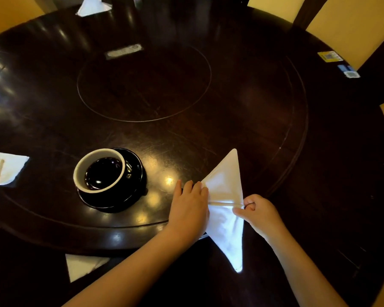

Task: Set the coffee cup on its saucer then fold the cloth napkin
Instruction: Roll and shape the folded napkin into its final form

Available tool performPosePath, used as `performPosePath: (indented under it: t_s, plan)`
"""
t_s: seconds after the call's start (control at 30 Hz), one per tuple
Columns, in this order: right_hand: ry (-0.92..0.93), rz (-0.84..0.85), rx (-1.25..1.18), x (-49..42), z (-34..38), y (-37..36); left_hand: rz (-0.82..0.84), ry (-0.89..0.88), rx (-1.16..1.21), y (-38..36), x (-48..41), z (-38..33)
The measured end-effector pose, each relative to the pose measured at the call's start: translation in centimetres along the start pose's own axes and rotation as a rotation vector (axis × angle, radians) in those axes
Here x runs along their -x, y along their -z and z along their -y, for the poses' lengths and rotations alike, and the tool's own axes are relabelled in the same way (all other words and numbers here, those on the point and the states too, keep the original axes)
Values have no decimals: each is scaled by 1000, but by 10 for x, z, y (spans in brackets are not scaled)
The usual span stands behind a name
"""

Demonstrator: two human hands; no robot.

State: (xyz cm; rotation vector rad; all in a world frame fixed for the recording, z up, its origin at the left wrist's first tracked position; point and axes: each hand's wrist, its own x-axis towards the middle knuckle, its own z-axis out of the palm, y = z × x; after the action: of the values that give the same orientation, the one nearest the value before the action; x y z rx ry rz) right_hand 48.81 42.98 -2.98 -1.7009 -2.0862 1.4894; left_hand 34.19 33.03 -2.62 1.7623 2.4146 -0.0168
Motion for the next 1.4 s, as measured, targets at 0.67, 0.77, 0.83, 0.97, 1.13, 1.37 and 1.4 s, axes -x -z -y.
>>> performPosePath:
  t_s: [0.67,0.77,0.83,0.97,1.13,1.37,1.4]
  plan:
    - [459,338,-321,6,87,39,133,104,1359,44,-3,30]
    - [376,444,-115,-3,79,49,212,231,1561,50,0,37]
    - [313,536,-77,-6,71,54,296,294,1715,52,2,39]
    - [248,535,-90,-12,66,56,556,376,2036,48,9,38]
    - [160,511,-154,-13,69,48,591,554,1981,35,8,42]
    - [-17,498,-341,-9,87,34,175,588,1389,12,37,54]
    - [-6,515,-337,-7,92,33,119,535,1247,10,44,54]
